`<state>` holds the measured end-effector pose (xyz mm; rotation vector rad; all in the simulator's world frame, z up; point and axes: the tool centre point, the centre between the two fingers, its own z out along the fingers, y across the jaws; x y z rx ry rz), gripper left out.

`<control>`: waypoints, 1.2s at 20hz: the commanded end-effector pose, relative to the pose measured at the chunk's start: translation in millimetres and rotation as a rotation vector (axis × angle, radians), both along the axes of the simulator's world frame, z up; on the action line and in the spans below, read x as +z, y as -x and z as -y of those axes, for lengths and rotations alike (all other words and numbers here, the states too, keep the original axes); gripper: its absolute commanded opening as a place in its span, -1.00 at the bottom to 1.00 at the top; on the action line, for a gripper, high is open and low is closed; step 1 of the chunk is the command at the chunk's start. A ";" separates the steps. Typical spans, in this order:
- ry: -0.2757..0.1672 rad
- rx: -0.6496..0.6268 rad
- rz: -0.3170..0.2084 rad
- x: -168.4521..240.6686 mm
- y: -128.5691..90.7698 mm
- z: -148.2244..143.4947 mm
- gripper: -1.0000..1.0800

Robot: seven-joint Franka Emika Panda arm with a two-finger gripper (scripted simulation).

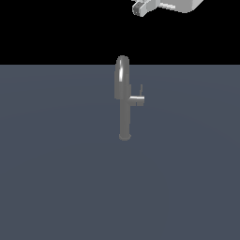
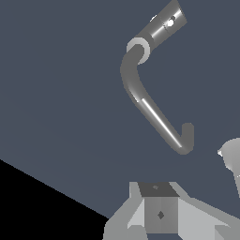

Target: Turn on the faucet by rotating a designated handle.

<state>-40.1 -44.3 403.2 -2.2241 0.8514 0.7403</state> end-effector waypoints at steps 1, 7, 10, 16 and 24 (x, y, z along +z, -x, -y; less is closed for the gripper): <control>-0.053 -0.051 -0.045 -12.6 -12.9 5.2 -1.00; -0.184 -0.178 -0.157 -47.1 -40.5 17.1 -1.00; -0.251 -0.244 -0.214 -66.5 -52.5 22.6 -1.00; -0.390 -0.380 -0.334 -110.0 -72.4 31.5 -1.00; -0.544 -0.533 -0.469 -162.3 -86.7 35.4 -1.00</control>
